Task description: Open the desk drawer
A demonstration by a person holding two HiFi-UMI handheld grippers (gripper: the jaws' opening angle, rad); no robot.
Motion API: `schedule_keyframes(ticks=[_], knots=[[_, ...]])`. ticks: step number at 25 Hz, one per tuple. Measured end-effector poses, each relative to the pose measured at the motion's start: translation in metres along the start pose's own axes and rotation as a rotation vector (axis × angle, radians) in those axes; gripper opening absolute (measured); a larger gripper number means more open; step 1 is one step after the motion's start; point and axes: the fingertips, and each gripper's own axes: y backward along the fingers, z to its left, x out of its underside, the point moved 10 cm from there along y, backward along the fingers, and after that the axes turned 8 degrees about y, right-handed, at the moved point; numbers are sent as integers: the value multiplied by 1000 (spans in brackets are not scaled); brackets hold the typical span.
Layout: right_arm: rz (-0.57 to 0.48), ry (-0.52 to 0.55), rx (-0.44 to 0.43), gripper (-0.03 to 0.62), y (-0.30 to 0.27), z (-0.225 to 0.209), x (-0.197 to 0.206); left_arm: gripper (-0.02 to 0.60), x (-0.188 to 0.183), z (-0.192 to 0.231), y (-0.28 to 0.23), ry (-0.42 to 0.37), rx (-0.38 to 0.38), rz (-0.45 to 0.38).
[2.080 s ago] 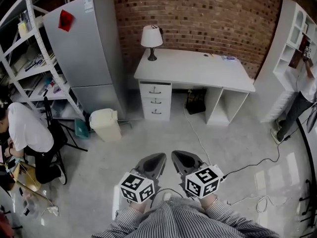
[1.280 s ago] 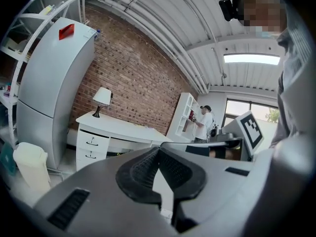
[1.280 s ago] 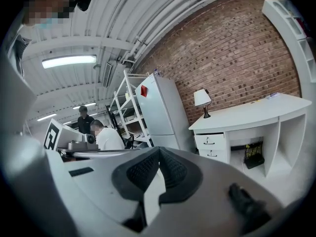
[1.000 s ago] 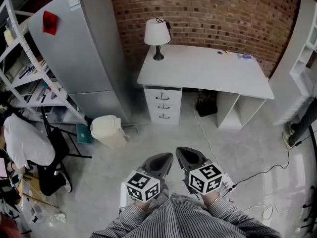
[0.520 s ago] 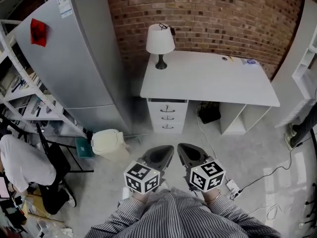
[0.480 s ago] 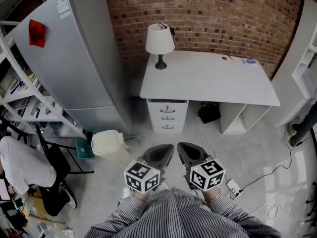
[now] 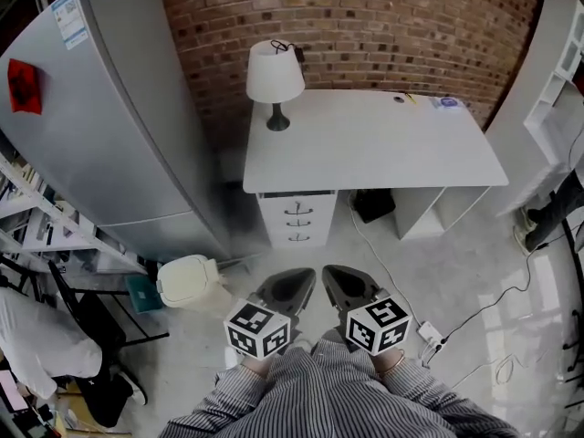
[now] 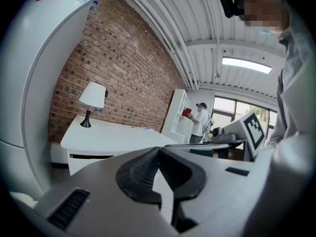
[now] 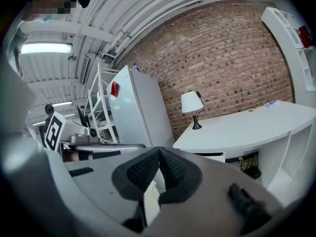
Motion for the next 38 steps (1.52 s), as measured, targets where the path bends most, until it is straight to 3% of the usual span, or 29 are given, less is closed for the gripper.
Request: schedule_keyframes(ticks=[8,18,38], knots=[[13,-36,16,15,-20,-19,5,8,4,22,-16,29,-21,34],[26,-25,-26,15,-75,-66,-20,8,-30,65,-59,10,-63,40],[28,25,-117,15,-159,-175,-67,8,-87,126,-156,33,-123,-30]])
